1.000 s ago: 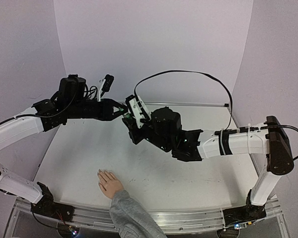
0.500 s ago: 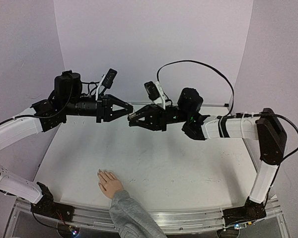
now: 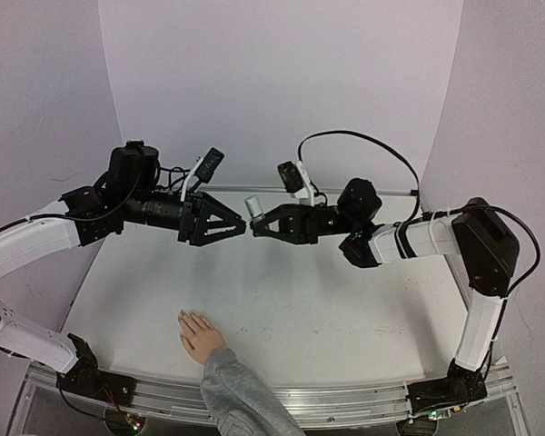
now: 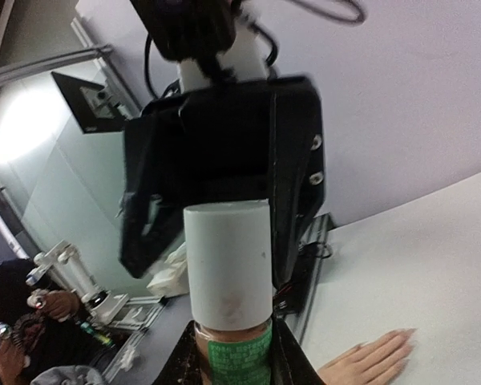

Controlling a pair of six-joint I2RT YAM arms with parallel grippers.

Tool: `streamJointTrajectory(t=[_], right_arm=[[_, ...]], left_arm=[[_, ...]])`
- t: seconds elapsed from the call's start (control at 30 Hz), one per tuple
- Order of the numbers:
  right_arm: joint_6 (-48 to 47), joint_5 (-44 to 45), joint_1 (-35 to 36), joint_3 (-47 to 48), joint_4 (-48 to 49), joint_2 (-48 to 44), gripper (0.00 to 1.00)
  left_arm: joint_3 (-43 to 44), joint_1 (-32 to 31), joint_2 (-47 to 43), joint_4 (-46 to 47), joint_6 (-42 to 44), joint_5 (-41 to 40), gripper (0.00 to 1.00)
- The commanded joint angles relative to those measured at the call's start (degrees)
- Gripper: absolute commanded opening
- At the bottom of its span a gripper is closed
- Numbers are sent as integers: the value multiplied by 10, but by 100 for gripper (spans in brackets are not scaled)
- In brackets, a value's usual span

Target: Paint the nails

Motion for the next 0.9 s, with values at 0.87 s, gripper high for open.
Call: streamJointTrajectory(t=[0.87], right_arm=[[-507, 957, 205, 79, -453, -104, 0]], left_arm=[[173, 6, 62, -108, -207, -241, 72]])
